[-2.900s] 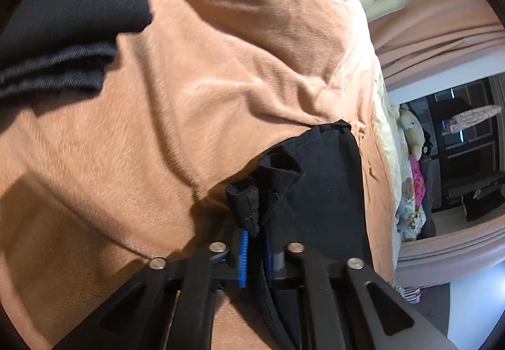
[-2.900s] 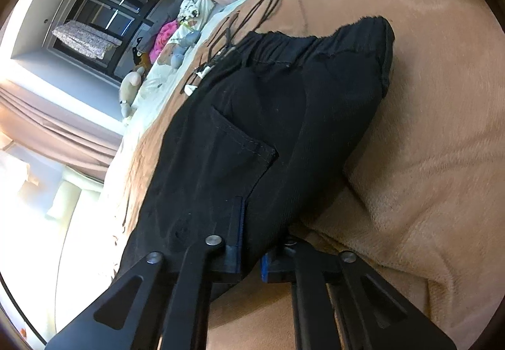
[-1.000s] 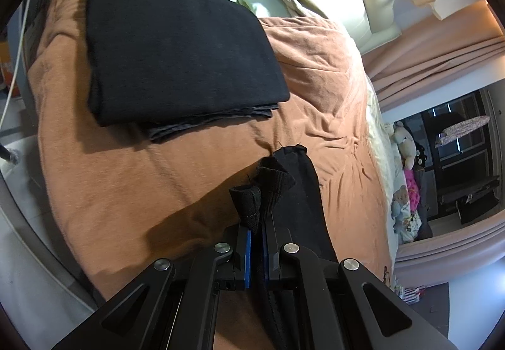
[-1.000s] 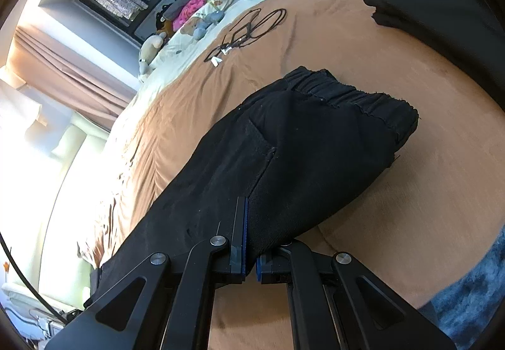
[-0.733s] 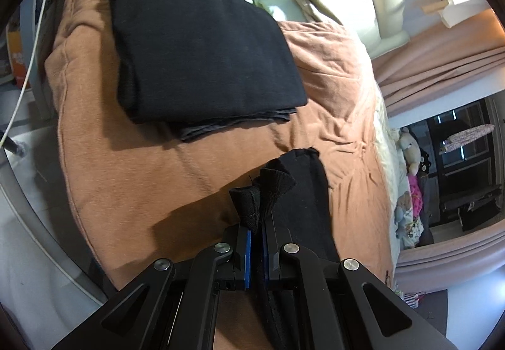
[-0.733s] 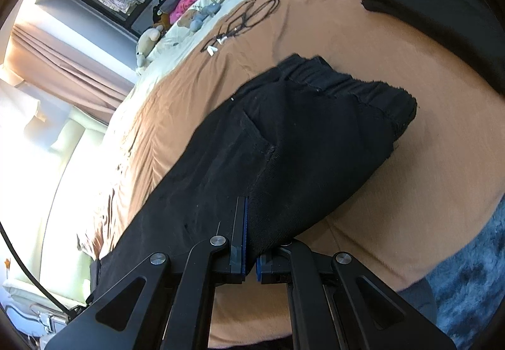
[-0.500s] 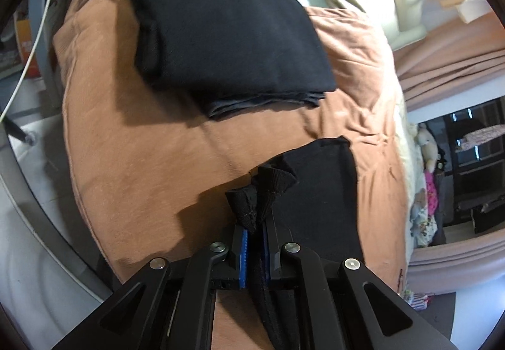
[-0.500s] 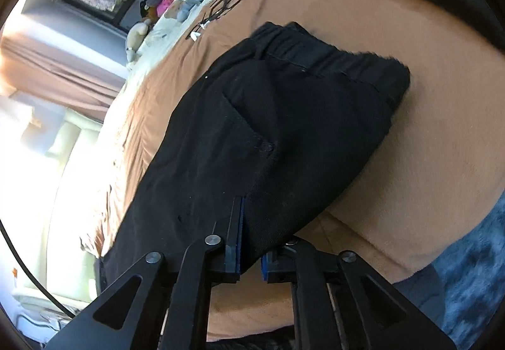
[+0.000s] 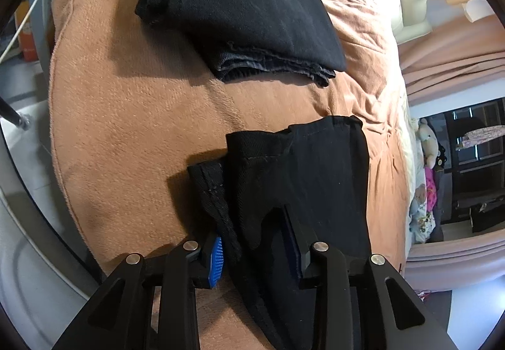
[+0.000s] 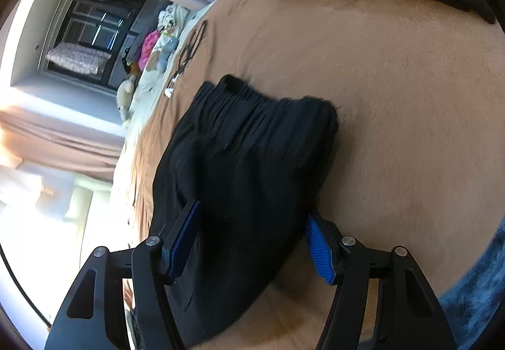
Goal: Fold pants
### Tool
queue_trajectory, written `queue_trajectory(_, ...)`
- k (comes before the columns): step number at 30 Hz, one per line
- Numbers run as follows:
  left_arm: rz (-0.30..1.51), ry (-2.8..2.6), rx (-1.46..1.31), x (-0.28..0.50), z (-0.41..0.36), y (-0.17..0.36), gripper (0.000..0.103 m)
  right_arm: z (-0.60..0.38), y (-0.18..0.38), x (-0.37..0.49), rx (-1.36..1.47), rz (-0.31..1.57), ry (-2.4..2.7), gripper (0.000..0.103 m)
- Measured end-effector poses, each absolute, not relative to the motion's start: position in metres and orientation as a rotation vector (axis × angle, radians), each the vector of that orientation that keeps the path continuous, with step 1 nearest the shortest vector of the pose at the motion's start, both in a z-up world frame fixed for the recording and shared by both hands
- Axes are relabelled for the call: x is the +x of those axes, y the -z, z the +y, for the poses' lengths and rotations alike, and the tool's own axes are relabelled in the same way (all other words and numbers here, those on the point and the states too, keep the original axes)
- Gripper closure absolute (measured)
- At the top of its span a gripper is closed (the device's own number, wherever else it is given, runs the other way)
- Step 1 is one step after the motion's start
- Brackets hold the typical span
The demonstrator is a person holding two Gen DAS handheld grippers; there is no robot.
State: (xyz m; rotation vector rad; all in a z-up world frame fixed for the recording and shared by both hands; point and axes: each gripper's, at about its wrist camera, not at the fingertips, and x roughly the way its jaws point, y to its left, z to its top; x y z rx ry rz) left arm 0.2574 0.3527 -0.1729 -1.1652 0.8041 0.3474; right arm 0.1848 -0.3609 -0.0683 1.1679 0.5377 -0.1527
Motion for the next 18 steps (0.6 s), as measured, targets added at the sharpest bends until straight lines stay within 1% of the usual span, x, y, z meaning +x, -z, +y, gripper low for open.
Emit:
queue_trajectory(2,0.795,-0.343,-1.180,0.256,0.353,0.174,0.067,-0.365,0.075,0.193,1.177,0.532,0.166,0.047)
queue_trajectory(3,0.792,-0.342,-1.188,0.256,0.354,0.175,0.067,-0.359,0.078,0.194,1.174,0.536,0.176,0.057)
queue_trajectory(4,0.790,-0.341,-1.192,0.256,0.354,0.175,0.067,-0.358,0.077,0.197,1.170,0.544,0.188,0.071)
queue_trajectory(5,0.788,-0.338,-1.192,0.256,0.355,0.175,0.067,-0.358,0.076,0.200,1.163,0.553,0.203,0.080)
queue_trajectory(6,0.788,-0.337,-1.188,0.256,0.354,0.174,0.067,-0.357,0.074,0.202,1.152,0.563,0.210,0.094)
queue_trajectory(7,0.790,-0.337,-1.183,0.256,0.353,0.174,0.067,-0.351,0.067,0.194,1.137,0.564,0.217,0.096)
queue_trajectory(10,0.790,-0.336,-1.174,0.256,0.353,0.173,0.067,-0.341,0.038,0.182,1.043,0.526,0.241,0.098)
queue_trajectory(13,0.783,-0.333,-1.178,0.255,0.353,0.174,0.067,-0.323,0.021,0.173,0.969,0.515,0.275,0.099)
queue_trajectory(18,0.782,-0.314,-1.184,0.252,0.352,0.175,0.067,-0.298,0.030,0.165,0.950,0.522,0.347,0.100)
